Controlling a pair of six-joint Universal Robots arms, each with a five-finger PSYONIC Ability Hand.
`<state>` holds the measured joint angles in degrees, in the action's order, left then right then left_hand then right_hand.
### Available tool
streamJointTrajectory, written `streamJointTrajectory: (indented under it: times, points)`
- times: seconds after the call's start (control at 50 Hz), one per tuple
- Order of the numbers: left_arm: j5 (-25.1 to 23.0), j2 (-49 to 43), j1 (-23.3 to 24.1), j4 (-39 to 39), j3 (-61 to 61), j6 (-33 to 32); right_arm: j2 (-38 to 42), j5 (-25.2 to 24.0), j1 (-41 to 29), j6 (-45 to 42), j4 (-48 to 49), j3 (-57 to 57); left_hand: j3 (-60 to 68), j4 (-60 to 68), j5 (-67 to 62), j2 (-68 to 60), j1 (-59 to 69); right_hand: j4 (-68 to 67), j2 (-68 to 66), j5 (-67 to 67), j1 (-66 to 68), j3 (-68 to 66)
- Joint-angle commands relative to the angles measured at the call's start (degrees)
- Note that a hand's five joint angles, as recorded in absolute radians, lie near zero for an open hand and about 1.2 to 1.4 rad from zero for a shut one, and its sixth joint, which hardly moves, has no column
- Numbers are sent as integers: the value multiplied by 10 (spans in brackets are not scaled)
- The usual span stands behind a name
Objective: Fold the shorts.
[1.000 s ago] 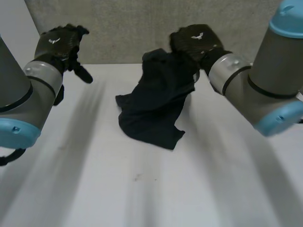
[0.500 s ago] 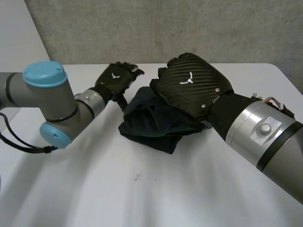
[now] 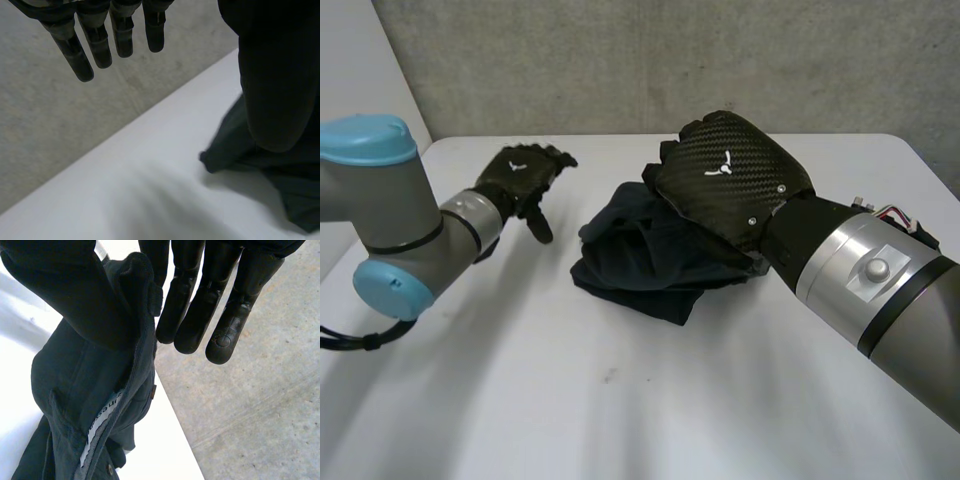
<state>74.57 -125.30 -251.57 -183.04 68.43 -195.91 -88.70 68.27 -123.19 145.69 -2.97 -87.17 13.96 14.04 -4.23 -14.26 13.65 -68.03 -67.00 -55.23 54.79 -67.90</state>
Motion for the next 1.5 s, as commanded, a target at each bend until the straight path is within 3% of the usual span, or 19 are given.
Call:
streamJointTrajectory:
  times: [0.02, 0.14, 0.22, 0.34, 0.48, 0.58, 0.7, 0.82, 1.0, 1.12, 1.22, 1.38, 1.5]
  points:
    - [-47, -33, 12, -4, -10, 3, -3, 0, -2, 13, 1, 0, 65, 64, -62, -62, 68, -120, -130, -148, 252, -121]
    - [-47, -74, 41, -5, -58, 4, -3, 1, -2, 13, 1, -2, 126, 125, -123, -123, 129, -120, -130, -148, 252, -121]
    - [-47, -94, 44, -5, -80, 14, -3, 1, 1, 13, 1, -4, 235, 234, -232, -232, 238, -120, -130, -148, 252, -121]
    - [-40, -95, 41, -14, -91, 23, -3, 1, 5, 11, 2, -5, 659, 659, -657, -656, 662, -120, -130, -148, 252, -121]
    - [4, -35, 34, -17, -79, 18, -2, 33, 30, 17, 5, 9, 660, 660, -658, -657, 663, -120, -130, -148, 252, -121]
    - [17, 104, 20, -1, -27, 16, -2, 82, 53, 48, 8, 39, 660, 660, -658, -657, 663, -120, -130, -148, 252, -121]
    - [21, 264, 22, 31, 0, 16, -11, 102, 52, 118, 5, 92, 660, 660, -658, -657, 663, -120, -130, -148, 252, -121]
    - [23, 416, 15, 44, -10, 18, -88, 129, 57, 158, 6, 146, 660, 660, -658, -657, 663, -120, -130, -148, 252, -121]
    - [48, 520, 7, 55, -80, 18, -140, 146, 56, 170, -9, 222, 660, 660, -658, -657, 663, -120, -130, -148, 252, -121]
    - [50, 507, 2, 80, -86, 18, -134, 145, 56, 169, -49, 242, 660, 660, -658, -657, 663, -120, -130, -148, 252, -121]
    - [50, 445, 2, 84, -43, 18, -98, 142, 55, 169, -57, 220, 660, 660, -658, -657, 663, -120, -130, -148, 252, -121]
    - [49, 284, 3, 80, 1, 14, 34, 140, 48, 172, -52, 179, 660, 660, -658, -657, 663, -120, -130, -148, 252, -121]
    - [51, 110, 3, 53, -38, -18, 187, 145, 46, 173, -31, 194, 660, 660, -658, -657, 663, -120, -130, -148, 252, -121]
